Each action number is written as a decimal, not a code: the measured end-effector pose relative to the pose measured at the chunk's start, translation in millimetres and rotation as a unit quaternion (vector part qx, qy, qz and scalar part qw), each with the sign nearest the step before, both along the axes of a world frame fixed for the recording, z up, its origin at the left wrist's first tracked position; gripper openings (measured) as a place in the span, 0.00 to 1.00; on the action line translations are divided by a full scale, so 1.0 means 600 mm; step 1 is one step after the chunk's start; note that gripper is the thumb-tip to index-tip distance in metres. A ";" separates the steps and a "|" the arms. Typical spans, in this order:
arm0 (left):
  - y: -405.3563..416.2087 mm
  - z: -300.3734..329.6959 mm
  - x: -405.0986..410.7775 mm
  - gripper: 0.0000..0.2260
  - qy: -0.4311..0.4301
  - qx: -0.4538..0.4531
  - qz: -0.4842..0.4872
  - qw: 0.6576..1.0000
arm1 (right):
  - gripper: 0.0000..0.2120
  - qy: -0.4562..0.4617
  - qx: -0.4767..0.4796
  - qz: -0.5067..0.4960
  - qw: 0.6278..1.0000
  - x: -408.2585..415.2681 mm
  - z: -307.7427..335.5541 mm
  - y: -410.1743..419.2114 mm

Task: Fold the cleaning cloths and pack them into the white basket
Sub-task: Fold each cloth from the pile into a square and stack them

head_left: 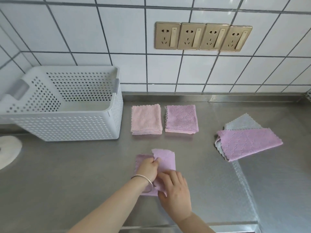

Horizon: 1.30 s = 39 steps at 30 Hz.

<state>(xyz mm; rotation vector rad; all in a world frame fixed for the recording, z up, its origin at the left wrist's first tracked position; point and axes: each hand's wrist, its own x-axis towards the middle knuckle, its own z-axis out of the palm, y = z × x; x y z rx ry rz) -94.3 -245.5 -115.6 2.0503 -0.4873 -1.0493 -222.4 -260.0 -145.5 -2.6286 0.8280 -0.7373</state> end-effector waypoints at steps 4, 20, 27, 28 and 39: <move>0.042 -0.019 0.052 0.13 -0.055 0.044 -0.023 0.997 | 0.32 0.124 0.037 0.013 0.991 0.006 -0.032 0.019; 0.102 -0.078 0.057 0.26 -0.186 0.035 0.072 0.979 | 0.33 0.218 0.062 0.033 0.973 -0.006 -0.061 0.016; 0.115 -0.092 0.007 0.24 -0.359 -0.015 -0.068 0.931 | 0.29 0.243 0.030 0.023 0.969 0.017 -0.059 -0.026; 0.113 -0.095 0.005 0.26 -0.332 -0.018 -0.036 0.943 | 0.29 0.246 0.028 0.024 0.968 0.018 -0.062 -0.029; 0.098 -0.129 0.020 0.29 -0.384 0.179 -0.209 0.881 | 0.38 0.296 0.068 0.008 0.953 0.022 -0.101 -0.024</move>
